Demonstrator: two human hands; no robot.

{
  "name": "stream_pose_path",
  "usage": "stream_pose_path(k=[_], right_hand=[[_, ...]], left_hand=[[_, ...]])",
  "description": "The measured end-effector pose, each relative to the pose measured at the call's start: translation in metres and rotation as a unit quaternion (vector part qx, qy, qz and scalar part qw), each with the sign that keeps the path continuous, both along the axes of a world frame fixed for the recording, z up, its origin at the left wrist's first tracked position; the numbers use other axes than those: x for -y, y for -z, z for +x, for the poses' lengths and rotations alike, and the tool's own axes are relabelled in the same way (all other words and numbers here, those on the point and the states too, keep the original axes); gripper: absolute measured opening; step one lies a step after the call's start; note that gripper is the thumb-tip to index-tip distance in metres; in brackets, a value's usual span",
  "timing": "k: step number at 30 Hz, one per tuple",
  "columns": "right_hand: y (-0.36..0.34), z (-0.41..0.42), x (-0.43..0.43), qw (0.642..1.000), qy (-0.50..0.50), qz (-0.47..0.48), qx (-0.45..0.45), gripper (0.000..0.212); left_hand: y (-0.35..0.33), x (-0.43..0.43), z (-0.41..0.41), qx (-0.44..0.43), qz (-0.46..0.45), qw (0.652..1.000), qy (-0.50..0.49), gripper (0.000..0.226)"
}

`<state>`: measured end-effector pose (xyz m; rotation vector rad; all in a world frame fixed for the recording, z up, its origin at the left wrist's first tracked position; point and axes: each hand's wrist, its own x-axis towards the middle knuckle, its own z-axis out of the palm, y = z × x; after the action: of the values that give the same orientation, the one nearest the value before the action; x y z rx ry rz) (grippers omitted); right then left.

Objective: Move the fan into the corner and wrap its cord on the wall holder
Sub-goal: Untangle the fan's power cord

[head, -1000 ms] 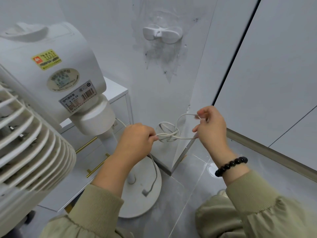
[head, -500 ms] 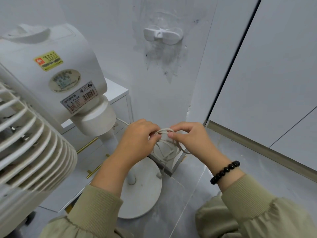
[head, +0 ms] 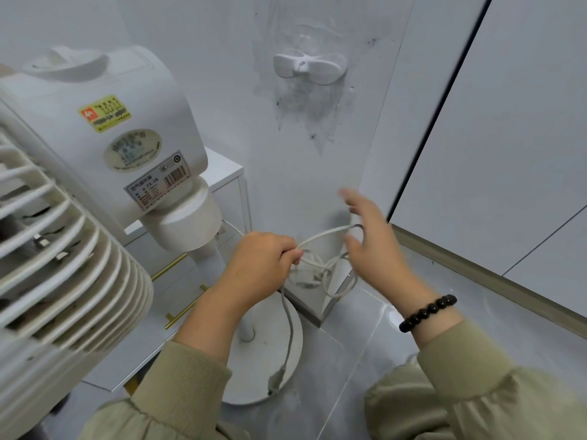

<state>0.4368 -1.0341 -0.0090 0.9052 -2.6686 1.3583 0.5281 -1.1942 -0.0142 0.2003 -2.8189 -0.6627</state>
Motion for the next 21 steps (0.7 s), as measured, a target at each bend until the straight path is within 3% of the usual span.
stream_pose_path(k=[2, 4, 6, 8, 12, 13, 16, 18, 19, 21], right_hand=[[0.007, 0.005, 0.006, 0.978, -0.098, 0.121, -0.142, 0.029], [0.009, 0.009, 0.009, 0.972, -0.095, 0.147, -0.157, 0.019], [0.008, 0.009, 0.009, 0.995, -0.027, 0.065, -0.066, 0.024], [0.001, 0.005, 0.008, 0.993, 0.055, -0.087, 0.061, 0.026], [-0.006, -0.009, 0.004, 0.905, 0.106, -0.311, 0.269, 0.028], [-0.007, -0.012, 0.001, 0.871, 0.105, -0.361, 0.317, 0.028], [-0.009, -0.022, -0.009, 0.72, 0.091, -0.511, 0.461, 0.03], [-0.009, -0.026, -0.015, 0.651, 0.054, -0.561, 0.509, 0.031], [-0.01, -0.026, -0.017, 0.642, 0.032, -0.563, 0.52, 0.033], [-0.013, -0.026, -0.021, 0.667, -0.004, -0.54, 0.513, 0.046]], left_hand=[[0.0, 0.0, -0.001, -0.012, -0.015, 1.0, 0.005, 0.028], [0.002, 0.0, -0.001, -0.017, -0.035, 0.999, 0.014, 0.03], [0.004, 0.0, -0.001, -0.015, -0.04, 0.999, 0.018, 0.036], [0.004, 0.001, 0.0, -0.01, -0.038, 0.999, 0.022, 0.038], [0.004, 0.004, 0.001, 0.017, -0.009, 1.0, 0.023, 0.032], [0.004, 0.005, 0.001, 0.034, -0.007, 0.999, 0.02, 0.032], [0.003, 0.006, 0.001, 0.081, -0.02, 0.997, 0.007, 0.03], [0.005, 0.006, 0.0, 0.106, -0.022, 0.994, -0.02, 0.028], [0.006, 0.005, -0.001, 0.114, -0.033, 0.992, -0.039, 0.028], [0.007, 0.003, -0.002, 0.114, -0.063, 0.988, -0.078, 0.03]])
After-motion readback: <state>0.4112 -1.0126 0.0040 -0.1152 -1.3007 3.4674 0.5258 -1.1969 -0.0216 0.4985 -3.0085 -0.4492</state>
